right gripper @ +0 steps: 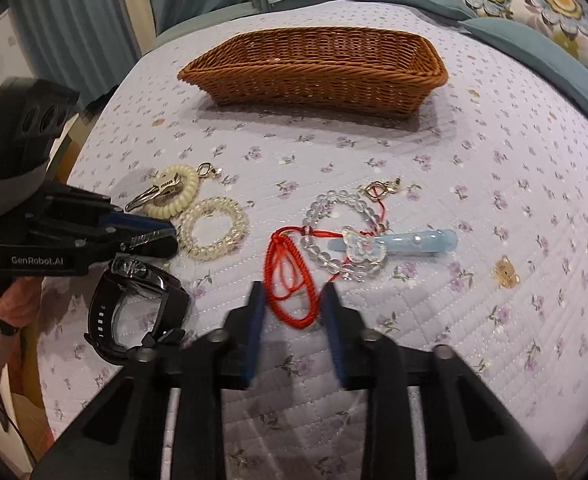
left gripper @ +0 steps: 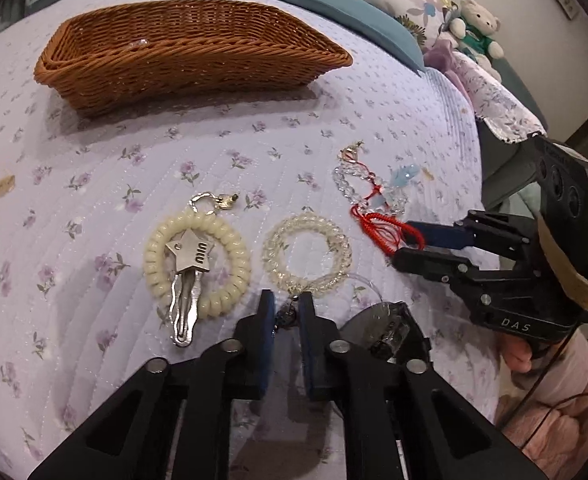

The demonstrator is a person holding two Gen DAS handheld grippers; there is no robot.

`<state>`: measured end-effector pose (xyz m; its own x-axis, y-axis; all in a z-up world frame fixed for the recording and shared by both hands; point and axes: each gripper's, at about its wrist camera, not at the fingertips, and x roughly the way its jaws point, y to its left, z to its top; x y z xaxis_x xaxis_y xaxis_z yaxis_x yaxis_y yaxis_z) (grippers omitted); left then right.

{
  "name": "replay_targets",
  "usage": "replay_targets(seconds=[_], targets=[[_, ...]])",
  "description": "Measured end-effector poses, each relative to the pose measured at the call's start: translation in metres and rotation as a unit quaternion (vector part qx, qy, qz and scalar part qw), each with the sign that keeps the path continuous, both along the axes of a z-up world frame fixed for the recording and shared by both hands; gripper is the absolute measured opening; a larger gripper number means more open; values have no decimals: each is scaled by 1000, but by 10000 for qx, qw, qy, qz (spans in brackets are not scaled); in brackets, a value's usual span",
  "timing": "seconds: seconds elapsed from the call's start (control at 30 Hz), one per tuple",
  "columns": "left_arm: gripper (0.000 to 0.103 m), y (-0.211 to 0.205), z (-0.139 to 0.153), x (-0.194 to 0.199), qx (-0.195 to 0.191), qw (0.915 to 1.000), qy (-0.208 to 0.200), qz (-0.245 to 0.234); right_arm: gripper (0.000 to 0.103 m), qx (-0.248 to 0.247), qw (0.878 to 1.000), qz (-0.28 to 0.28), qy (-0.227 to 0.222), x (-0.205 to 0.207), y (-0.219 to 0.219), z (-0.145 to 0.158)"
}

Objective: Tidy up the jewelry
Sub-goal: 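Grasp the small silver pendant with the left tool while the right tool grasps the red cord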

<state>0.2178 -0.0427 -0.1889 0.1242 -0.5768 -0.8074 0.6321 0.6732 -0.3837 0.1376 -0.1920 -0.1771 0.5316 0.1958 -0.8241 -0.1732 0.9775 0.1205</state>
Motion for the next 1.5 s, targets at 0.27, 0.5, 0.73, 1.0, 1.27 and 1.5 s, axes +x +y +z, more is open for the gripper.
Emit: replay_targets(seconds=[0.27, 0.5, 0.73, 1.0, 1.27, 1.5], targets=[[11, 9, 13, -5, -268, 9993, -115, 223, 8, 172, 9997, -98, -172, -8, -10, 17], [11, 24, 55, -10, -637, 9964, -379, 415, 8, 463, 9979, -115, -430, -16, -17, 44], [11, 32, 83, -16, -833, 9935, -611, 484, 9, 624, 9974, -39, -351, -15, -21, 50], [11, 31, 74, -16, -766, 9945, -467, 533, 57, 263, 9997, 8, 21, -1, -12, 17], [11, 36, 74, -12, -845, 9935, -424, 639, 15, -202, 9991, 358, 115, 8, 3, 2], [11, 39, 86, -10, -948, 9919, -493, 694, 11, 625, 9974, 284, -219, -12, -24, 43]])
